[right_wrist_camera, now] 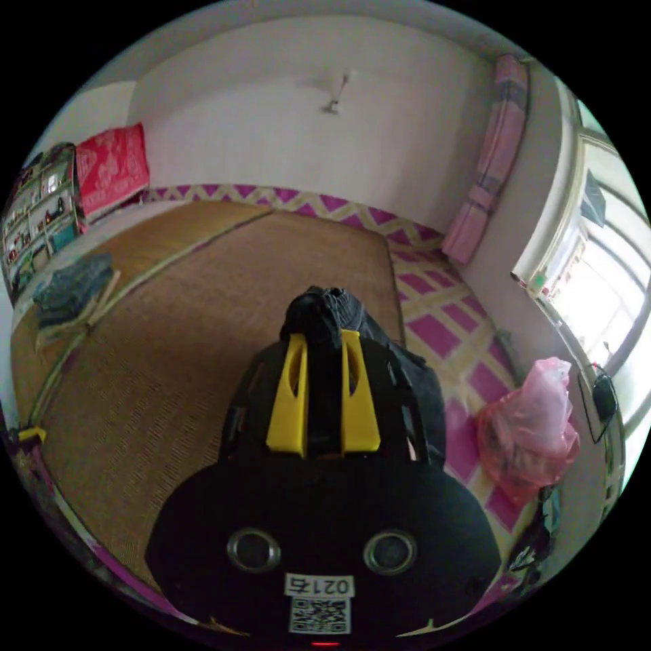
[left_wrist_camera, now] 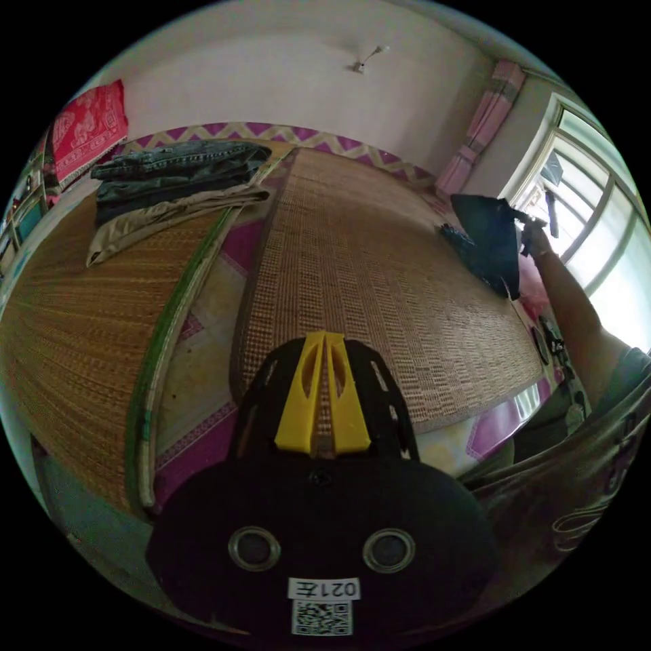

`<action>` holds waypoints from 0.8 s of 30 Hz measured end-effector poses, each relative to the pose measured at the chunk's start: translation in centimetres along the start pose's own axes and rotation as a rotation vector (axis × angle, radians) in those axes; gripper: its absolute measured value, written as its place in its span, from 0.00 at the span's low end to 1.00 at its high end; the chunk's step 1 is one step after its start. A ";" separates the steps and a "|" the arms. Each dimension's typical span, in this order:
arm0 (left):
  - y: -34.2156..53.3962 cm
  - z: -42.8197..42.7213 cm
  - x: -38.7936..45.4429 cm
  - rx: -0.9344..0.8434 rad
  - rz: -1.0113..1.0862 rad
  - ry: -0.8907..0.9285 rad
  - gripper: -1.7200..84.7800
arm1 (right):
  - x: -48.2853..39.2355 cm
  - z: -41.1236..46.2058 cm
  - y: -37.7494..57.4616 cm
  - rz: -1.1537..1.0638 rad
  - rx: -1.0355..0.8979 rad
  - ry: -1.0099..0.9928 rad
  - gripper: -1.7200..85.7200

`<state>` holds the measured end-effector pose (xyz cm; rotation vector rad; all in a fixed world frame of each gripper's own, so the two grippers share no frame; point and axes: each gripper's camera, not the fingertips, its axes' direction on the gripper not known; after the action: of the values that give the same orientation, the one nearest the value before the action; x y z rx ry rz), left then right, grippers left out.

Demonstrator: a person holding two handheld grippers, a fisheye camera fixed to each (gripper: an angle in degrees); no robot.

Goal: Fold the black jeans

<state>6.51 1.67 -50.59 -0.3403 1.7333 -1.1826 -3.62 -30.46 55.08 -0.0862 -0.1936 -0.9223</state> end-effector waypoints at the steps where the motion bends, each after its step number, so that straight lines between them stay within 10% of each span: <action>1: 0.6 -0.2 0.0 0.004 0.004 0.000 0.01 | 0.5 -3.1 -0.8 -0.023 0.045 -0.014 0.11; 8: 4.4 -1.6 0.2 0.034 -0.011 0.073 0.01 | -16.2 -15.5 0.6 -0.502 0.088 -0.208 0.11; 14: 8.1 -3.2 0.8 0.065 -0.027 0.097 0.01 | -38.5 -9.2 15.8 -0.847 -0.132 -0.520 0.11; 24: 13.3 -4.1 0.5 0.074 -0.060 0.079 0.01 | -30.6 -11.7 21.4 -0.614 0.027 -0.494 0.14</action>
<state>6.50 10.07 -61.68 -0.3065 1.7530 -1.3160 -2.98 4.56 37.57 -0.2384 -0.7184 -1.5010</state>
